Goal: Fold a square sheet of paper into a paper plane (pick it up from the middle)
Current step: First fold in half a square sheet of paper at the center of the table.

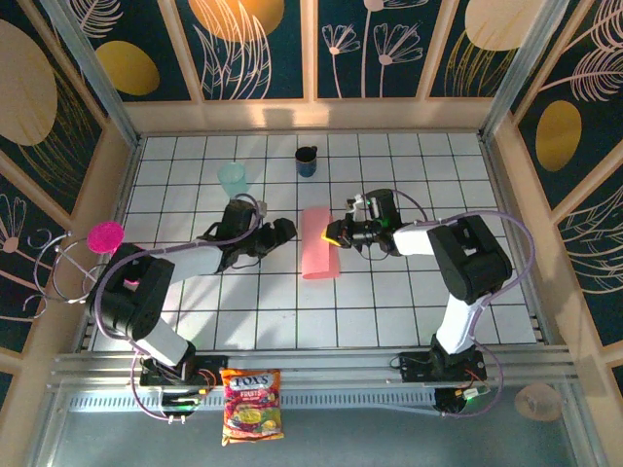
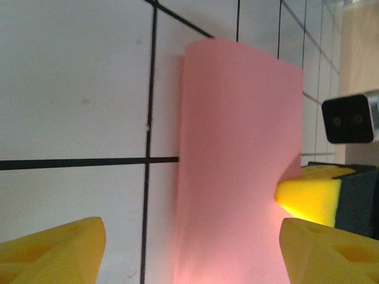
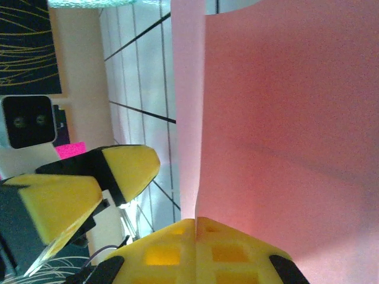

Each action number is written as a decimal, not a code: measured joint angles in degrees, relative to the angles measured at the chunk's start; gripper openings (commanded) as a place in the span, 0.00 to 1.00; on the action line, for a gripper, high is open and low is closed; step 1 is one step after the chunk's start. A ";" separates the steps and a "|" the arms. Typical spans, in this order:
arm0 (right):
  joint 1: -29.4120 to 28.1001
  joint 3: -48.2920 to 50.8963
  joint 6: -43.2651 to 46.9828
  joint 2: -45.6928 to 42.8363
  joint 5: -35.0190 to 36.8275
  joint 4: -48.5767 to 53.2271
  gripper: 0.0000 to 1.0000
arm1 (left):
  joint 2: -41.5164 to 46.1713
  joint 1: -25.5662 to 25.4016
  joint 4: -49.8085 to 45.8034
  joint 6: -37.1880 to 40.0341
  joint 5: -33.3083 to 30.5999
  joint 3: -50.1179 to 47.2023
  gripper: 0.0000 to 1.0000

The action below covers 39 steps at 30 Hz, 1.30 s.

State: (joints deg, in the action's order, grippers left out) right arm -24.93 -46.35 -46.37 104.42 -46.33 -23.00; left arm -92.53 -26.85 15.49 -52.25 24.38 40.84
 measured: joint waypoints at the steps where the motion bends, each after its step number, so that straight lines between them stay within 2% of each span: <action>1: 0.09 -0.02 0.52 0.37 0.11 0.33 0.01 | -0.85 -0.72 -0.94 0.50 -0.46 1.25 0.74; 7: 0.63 -1.18 2.64 2.78 0.24 2.03 0.01 | -6.69 -4.28 -6.10 3.65 -3.69 9.29 0.69; 11: 1.22 -1.77 3.28 3.39 0.15 2.49 0.01 | -10.58 -5.09 -8.39 4.94 -4.28 12.28 0.61; 21: 1.77 -3.43 4.11 5.14 -0.24 3.10 0.01 | -13.25 -5.42 -10.29 6.36 -4.28 13.33 0.48; 24: 1.77 -3.54 4.11 5.60 -0.26 3.15 0.02 | -13.46 -5.55 -10.64 6.80 -4.26 13.35 0.41; 27: 1.77 -3.56 4.11 5.79 -0.22 3.37 0.06 | -14.14 -5.55 -11.87 7.04 -4.50 14.29 0.37; 33: 2.03 -4.17 5.68 5.40 2.03 6.86 0.26 | -15.28 -5.75 -13.25 7.02 -6.54 15.80 0.32; 39: 3.65 -4.17 8.61 -0.04 8.50 12.61 0.28 | -15.78 -5.79 -13.62 7.02 -7.06 16.09 0.31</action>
State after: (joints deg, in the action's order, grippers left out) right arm -21.28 -50.52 -37.76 104.38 -37.82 -10.39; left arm -108.31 -32.64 1.87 -45.23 17.32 56.93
